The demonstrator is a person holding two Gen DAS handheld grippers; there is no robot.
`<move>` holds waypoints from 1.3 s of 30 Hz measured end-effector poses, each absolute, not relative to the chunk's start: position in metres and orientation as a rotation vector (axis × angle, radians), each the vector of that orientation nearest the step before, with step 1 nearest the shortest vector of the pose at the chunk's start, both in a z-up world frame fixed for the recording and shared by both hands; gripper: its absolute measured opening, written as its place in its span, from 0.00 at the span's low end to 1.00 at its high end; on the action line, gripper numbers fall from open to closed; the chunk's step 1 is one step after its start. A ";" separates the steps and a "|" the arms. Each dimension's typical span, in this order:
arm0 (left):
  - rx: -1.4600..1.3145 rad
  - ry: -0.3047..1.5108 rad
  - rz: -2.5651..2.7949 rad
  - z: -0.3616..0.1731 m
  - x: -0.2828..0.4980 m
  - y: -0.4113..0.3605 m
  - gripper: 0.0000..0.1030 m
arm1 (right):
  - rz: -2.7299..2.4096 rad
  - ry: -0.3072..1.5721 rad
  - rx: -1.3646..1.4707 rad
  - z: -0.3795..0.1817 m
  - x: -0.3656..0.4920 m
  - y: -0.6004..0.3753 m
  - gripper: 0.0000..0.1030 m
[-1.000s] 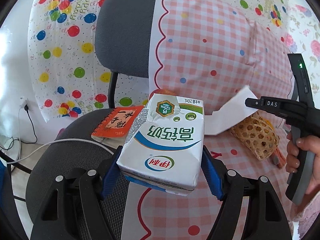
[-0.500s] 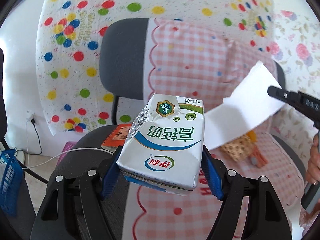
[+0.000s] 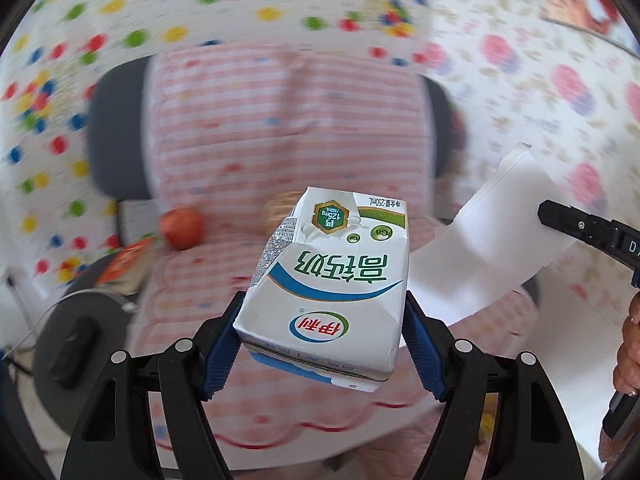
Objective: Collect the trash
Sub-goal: 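Carry the milk carton over the pink bin and open the left gripper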
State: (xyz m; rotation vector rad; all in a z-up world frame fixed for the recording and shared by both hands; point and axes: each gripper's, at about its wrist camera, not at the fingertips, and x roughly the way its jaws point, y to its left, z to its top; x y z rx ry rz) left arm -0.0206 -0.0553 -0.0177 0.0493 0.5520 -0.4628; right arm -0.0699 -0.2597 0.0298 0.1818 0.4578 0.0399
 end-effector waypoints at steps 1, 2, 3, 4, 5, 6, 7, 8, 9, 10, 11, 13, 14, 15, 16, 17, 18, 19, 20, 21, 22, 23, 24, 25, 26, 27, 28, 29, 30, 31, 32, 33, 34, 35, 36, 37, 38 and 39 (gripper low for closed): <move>0.065 0.551 -0.504 -0.018 -0.026 -0.069 0.72 | 0.003 0.451 0.181 0.030 -0.084 -0.268 0.01; 0.079 0.550 -0.538 -0.019 -0.031 -0.082 0.72 | -0.030 0.446 0.181 0.031 -0.096 -0.275 0.01; 0.093 0.549 -0.566 -0.019 -0.036 -0.092 0.72 | -0.077 0.442 0.181 0.031 -0.113 -0.285 0.01; 0.114 0.546 -0.601 -0.021 -0.043 -0.106 0.72 | -0.121 0.441 0.182 0.031 -0.126 -0.292 0.01; 0.141 0.536 -0.646 -0.023 -0.052 -0.123 0.72 | -0.164 0.440 0.183 0.031 -0.140 -0.301 0.01; 0.161 0.529 -0.685 -0.025 -0.061 -0.136 0.72 | -0.194 0.440 0.183 0.030 -0.150 -0.307 0.01; 0.176 0.528 -0.722 -0.027 -0.068 -0.149 0.72 | -0.239 0.440 0.178 0.029 -0.163 -0.314 0.01; 0.190 0.529 -0.782 -0.030 -0.077 -0.165 0.72 | -0.269 0.442 0.175 0.028 -0.172 -0.319 0.01; 0.199 0.529 -0.811 -0.032 -0.083 -0.174 0.72 | -0.313 0.449 0.173 0.026 -0.185 -0.327 0.01; 0.217 0.530 -0.851 -0.036 -0.091 -0.187 0.72 | -0.338 0.459 0.174 0.025 -0.193 -0.332 0.01; 0.230 0.530 -0.871 -0.038 -0.097 -0.195 0.72 | -0.380 0.475 0.173 0.022 -0.204 -0.339 0.01; 0.266 0.538 -0.912 -0.047 -0.110 -0.214 0.72 | -0.447 0.492 0.161 0.015 -0.219 -0.347 0.01; 0.274 0.545 -0.928 -0.052 -0.113 -0.221 0.72 | -0.464 0.499 0.161 0.013 -0.224 -0.350 0.01; 0.283 0.559 -0.947 -0.056 -0.118 -0.228 0.72 | -0.491 0.514 0.168 0.006 -0.231 -0.355 0.01; 0.292 0.575 -0.965 -0.061 -0.122 -0.234 0.72 | -0.504 0.522 0.172 0.002 -0.236 -0.358 0.01; 0.299 0.587 -0.982 -0.066 -0.124 -0.238 0.72 | -0.519 0.533 0.173 -0.003 -0.240 -0.361 0.01; 0.307 0.597 -0.993 -0.069 -0.125 -0.241 0.72 | -0.535 0.553 0.174 -0.012 -0.243 -0.365 0.01; 0.313 0.603 -1.000 -0.072 -0.126 -0.244 0.72 | -0.543 0.569 0.173 -0.018 -0.243 -0.368 0.01; 0.321 0.613 -1.012 -0.076 -0.126 -0.248 0.72 | -0.551 0.583 0.173 -0.023 -0.243 -0.370 0.01; 0.330 0.624 -1.017 -0.080 -0.127 -0.253 0.72 | -0.562 0.601 0.174 -0.031 -0.241 -0.375 0.01; 0.336 0.645 -1.019 -0.085 -0.127 -0.258 0.72 | -0.568 0.618 0.175 -0.037 -0.240 -0.378 0.01; 0.335 0.659 -1.023 -0.087 -0.128 -0.260 0.72 | -0.569 0.633 0.179 -0.044 -0.238 -0.381 0.01; 0.332 0.676 -1.024 -0.091 -0.128 -0.262 0.72 | -0.564 0.648 0.188 -0.052 -0.235 -0.385 0.02; 0.331 0.689 -1.024 -0.094 -0.127 -0.264 0.72 | -0.559 0.664 0.198 -0.061 -0.231 -0.389 0.02; 0.331 0.696 -1.025 -0.094 -0.126 -0.264 0.72 | -0.556 0.674 0.203 -0.066 -0.228 -0.391 0.02; 0.335 0.701 -1.021 -0.096 -0.125 -0.265 0.72 | -0.552 0.693 0.208 -0.073 -0.223 -0.395 0.02; 0.338 0.705 -1.015 -0.097 -0.124 -0.266 0.72 | -0.547 0.700 0.213 -0.079 -0.220 -0.397 0.05; 0.340 0.709 -1.012 -0.097 -0.123 -0.268 0.72 | -0.544 0.708 0.216 -0.082 -0.217 -0.399 0.09; 0.341 0.715 -1.008 -0.099 -0.121 -0.269 0.72 | -0.542 0.713 0.217 -0.084 -0.215 -0.401 0.27; 0.341 0.721 -1.005 -0.101 -0.120 -0.270 0.72 | -0.536 0.712 0.217 -0.086 -0.214 -0.402 0.46; 0.343 0.727 -1.004 -0.102 -0.119 -0.272 0.72 | -0.531 0.706 0.216 -0.085 -0.214 -0.402 0.47; 0.347 0.734 -1.006 -0.104 -0.118 -0.274 0.72 | -0.529 0.701 0.213 -0.084 -0.214 -0.403 0.47; 0.351 0.741 -1.009 -0.106 -0.117 -0.277 0.73 | -0.530 0.688 0.208 -0.081 -0.215 -0.404 0.47; 0.356 0.748 -1.024 -0.108 -0.117 -0.282 0.73 | -0.536 0.678 0.206 -0.078 -0.216 -0.404 0.47; 0.360 0.752 -1.035 -0.110 -0.117 -0.284 0.74 | -0.540 0.670 0.206 -0.075 -0.217 -0.405 0.47; 0.368 0.756 -1.049 -0.112 -0.118 -0.288 0.76 | -0.544 0.664 0.208 -0.073 -0.218 -0.406 0.47; 0.385 0.759 -1.061 -0.114 -0.120 -0.293 0.77 | -0.548 0.660 0.212 -0.072 -0.219 -0.408 0.47; 0.399 0.758 -1.057 -0.117 -0.121 -0.297 0.79 | -0.550 0.656 0.216 -0.070 -0.220 -0.410 0.47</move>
